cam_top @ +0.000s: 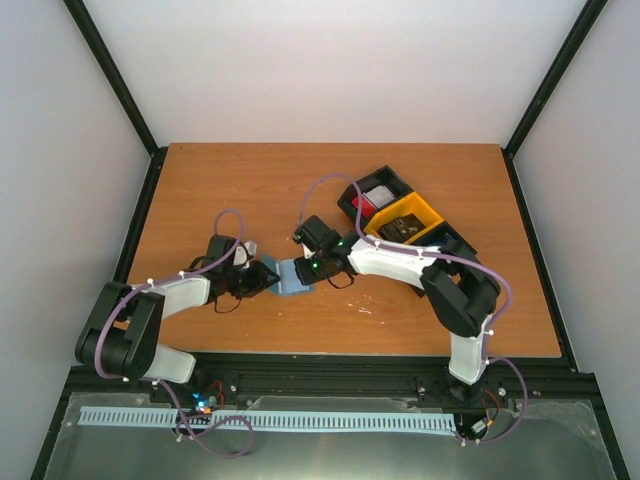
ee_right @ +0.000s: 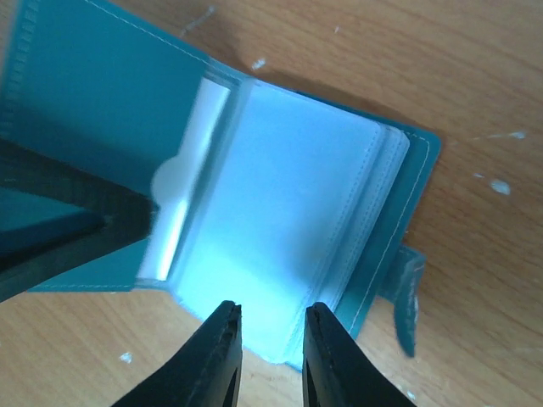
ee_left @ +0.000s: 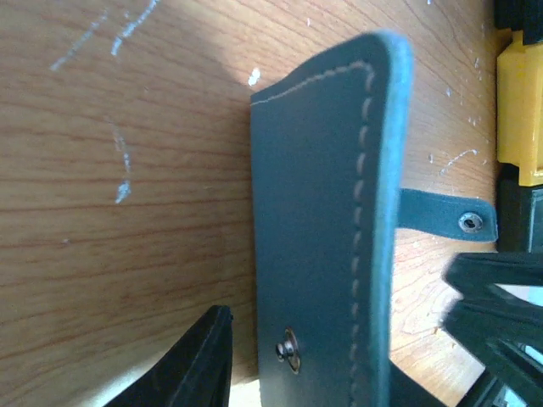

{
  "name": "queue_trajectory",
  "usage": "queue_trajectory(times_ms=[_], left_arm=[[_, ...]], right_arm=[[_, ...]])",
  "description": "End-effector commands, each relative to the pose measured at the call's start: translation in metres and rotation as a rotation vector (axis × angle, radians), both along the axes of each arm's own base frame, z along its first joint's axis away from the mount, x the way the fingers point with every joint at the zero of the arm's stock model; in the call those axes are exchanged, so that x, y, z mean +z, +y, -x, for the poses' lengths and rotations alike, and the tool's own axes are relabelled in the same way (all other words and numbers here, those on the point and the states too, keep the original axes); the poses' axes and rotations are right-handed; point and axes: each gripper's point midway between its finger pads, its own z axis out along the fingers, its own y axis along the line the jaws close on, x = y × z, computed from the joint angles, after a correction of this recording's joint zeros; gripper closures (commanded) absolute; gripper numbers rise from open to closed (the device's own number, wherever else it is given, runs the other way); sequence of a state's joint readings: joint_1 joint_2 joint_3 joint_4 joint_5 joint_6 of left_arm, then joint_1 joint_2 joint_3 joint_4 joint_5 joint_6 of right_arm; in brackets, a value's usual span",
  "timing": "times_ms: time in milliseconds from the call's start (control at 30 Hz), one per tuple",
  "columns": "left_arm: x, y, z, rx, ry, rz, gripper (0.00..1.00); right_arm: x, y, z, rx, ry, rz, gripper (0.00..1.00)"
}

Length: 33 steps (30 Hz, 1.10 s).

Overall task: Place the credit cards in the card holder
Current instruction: Open the card holder at the center of the board.

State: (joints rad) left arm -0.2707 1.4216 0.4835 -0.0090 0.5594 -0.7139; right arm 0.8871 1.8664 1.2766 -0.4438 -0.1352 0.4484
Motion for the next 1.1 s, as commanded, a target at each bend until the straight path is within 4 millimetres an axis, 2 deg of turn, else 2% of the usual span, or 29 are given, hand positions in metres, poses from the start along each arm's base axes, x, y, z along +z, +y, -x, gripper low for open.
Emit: queue_trajectory(times_ms=[0, 100, 267, 433, 1067], left_arm=[[0.003, 0.009, -0.002, 0.044, -0.024, -0.047, 0.69], [0.003, 0.012, -0.002, 0.064, -0.028, -0.059, 0.68], [-0.001, 0.01, 0.002, 0.05, -0.025, -0.042, 0.76], [-0.003, 0.008, 0.004, 0.04, -0.019, -0.034, 0.77], [-0.005, 0.008, 0.004, 0.045, -0.016, -0.029, 0.82]], right_arm=[[-0.008, 0.012, -0.001, 0.03, 0.024, 0.003, 0.78], [-0.017, 0.012, -0.001, 0.027, 0.039, 0.019, 0.77], [-0.025, 0.02, -0.002, 0.024, 0.07, 0.005, 0.76], [-0.031, 0.022, -0.003, 0.009, 0.089, 0.006, 0.75], [-0.022, 0.049, 0.005, 0.068, 0.142, -0.142, 0.73]])
